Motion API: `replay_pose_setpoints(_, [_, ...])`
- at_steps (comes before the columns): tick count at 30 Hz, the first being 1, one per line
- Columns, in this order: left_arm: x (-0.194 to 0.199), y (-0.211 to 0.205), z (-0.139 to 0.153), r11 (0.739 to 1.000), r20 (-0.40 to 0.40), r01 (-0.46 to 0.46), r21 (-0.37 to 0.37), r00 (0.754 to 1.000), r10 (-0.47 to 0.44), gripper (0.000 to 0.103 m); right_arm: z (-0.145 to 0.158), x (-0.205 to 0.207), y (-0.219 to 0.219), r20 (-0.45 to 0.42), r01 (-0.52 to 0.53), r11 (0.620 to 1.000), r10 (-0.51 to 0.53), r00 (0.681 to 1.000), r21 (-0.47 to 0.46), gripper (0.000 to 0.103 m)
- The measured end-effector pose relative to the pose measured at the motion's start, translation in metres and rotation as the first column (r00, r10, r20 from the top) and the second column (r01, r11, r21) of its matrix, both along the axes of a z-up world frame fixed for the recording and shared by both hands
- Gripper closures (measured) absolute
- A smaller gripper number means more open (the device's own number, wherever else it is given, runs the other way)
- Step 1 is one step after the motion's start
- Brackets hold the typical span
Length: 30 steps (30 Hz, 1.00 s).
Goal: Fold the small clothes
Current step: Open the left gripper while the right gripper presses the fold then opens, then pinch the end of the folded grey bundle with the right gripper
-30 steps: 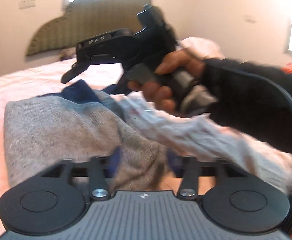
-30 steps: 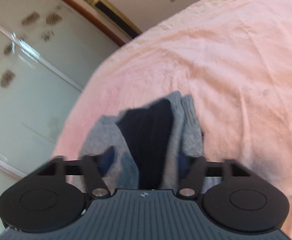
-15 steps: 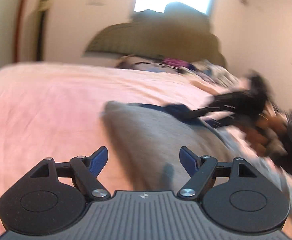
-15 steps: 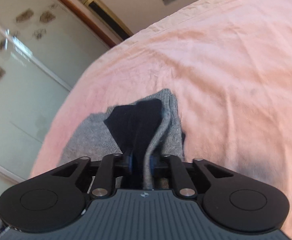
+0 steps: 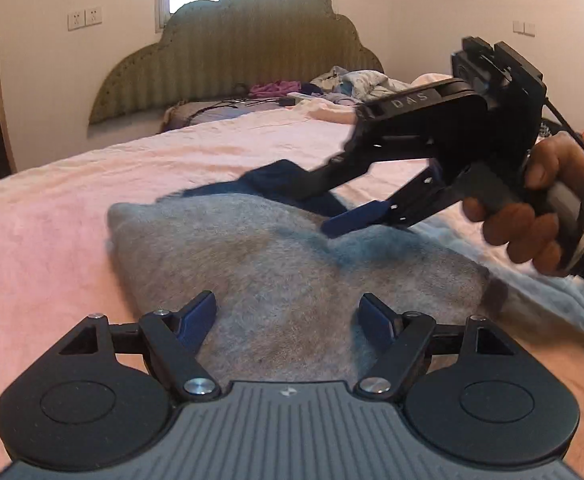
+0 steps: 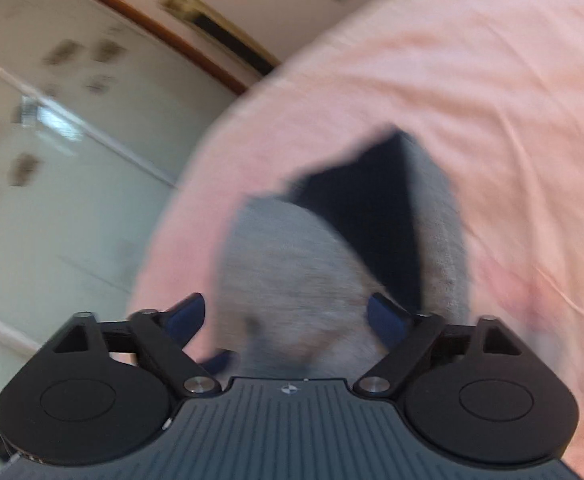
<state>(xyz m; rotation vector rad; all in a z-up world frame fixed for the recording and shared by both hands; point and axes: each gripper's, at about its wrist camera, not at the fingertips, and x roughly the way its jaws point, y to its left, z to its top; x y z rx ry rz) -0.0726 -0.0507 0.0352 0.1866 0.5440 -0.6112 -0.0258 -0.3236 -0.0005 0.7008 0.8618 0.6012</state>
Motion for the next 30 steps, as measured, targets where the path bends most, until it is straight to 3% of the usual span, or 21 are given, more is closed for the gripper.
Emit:
replay_pose_setpoints(1, [-0.006,0.009,0.007,0.999,-0.003,-0.008,-0.033,1.0,0.008,0.024,-0.001,-0.004,-0.008,-0.026,0.023,0.999,-0.022,0.999,0.022,0.049])
replay_pose_setpoints(2, [-0.01,0.019,0.013,0.997,-0.012,-0.019,-0.079,1.0,0.018,0.024,0.002,-0.01,-0.012,-0.035,0.034,0.999,-0.033,0.999,0.024,0.048])
replay_pose_setpoints(6, [-0.025,0.048,0.023,0.983,-0.049,-0.095,-0.16,0.995,0.088,0.024,0.028,-0.06,-0.023,0.034,0.036,0.999,-0.035,0.999,-0.034,0.012])
replay_pose_setpoints(8, [-0.035,0.049,0.022,0.987,-0.062,-0.079,-0.142,0.996,0.071,0.024,0.027,-0.078,-0.029,0.011,0.021,0.998,-0.02,1.0,-0.056,0.018])
replay_pose_setpoints(10, [-0.048,0.042,0.018,0.995,-0.053,-0.026,-0.101,0.998,0.02,0.024,0.022,-0.09,-0.032,-0.019,-0.005,0.999,0.004,1.0,-0.045,0.032])
replay_pose_setpoints(15, [-0.051,0.021,-0.005,0.996,-0.053,-0.023,0.087,0.998,0.028,0.024,0.01,-0.097,-0.024,-0.06,-0.052,0.993,0.046,0.997,-0.103,0.053])
replay_pose_setpoints(17, [-0.049,0.024,-0.005,0.996,-0.072,-0.049,0.076,0.996,0.055,0.025,0.008,-0.096,-0.023,-0.062,-0.047,0.992,0.039,0.997,-0.12,0.068])
replay_pose_setpoints(18, [-0.049,0.028,-0.003,0.997,-0.075,-0.06,0.054,0.995,0.064,0.027,0.007,-0.096,-0.023,-0.062,-0.047,0.989,0.039,0.997,-0.137,0.082])
replay_pose_setpoints(19, [-0.053,0.032,-0.001,0.997,-0.078,-0.066,0.038,0.995,0.069,0.037,0.006,-0.096,-0.023,-0.059,-0.045,0.987,0.036,0.998,-0.153,0.088])
replay_pose_setpoints(20, [-0.054,0.034,0.001,0.997,-0.081,-0.065,0.029,0.994,0.068,0.045,0.006,-0.098,-0.024,-0.048,-0.045,0.986,0.038,0.998,-0.158,0.09])
replay_pose_setpoints(21, [-0.053,0.036,0.001,0.997,-0.09,-0.065,0.028,0.994,0.067,0.065,0.009,-0.101,-0.024,-0.034,-0.054,0.986,0.049,0.998,-0.16,0.091])
replay_pose_setpoints(22, [-0.05,0.036,0.0,0.998,-0.109,-0.06,0.032,0.992,0.064,0.079,0.013,-0.105,-0.024,-0.019,-0.063,0.984,0.061,0.998,-0.165,0.092])
replay_pose_setpoints(24, [-0.046,0.036,-0.007,0.997,-0.13,-0.06,0.057,0.989,0.067,0.082,0.021,-0.112,-0.024,-0.004,-0.072,0.977,0.073,0.997,-0.203,0.093])
replay_pose_setpoints(26, [-0.046,0.04,-0.01,0.998,-0.123,-0.051,0.042,0.991,0.056,0.082,0.01,-0.113,-0.031,-0.039,-0.058,0.969,0.05,0.998,-0.242,0.095])
replay_pose_setpoints(30, [-0.048,0.051,0.0,1.0,-0.143,0.008,0.025,0.99,-0.004,0.08,-0.005,-0.113,-0.043,-0.071,-0.029,0.985,0.017,0.997,-0.168,0.095])
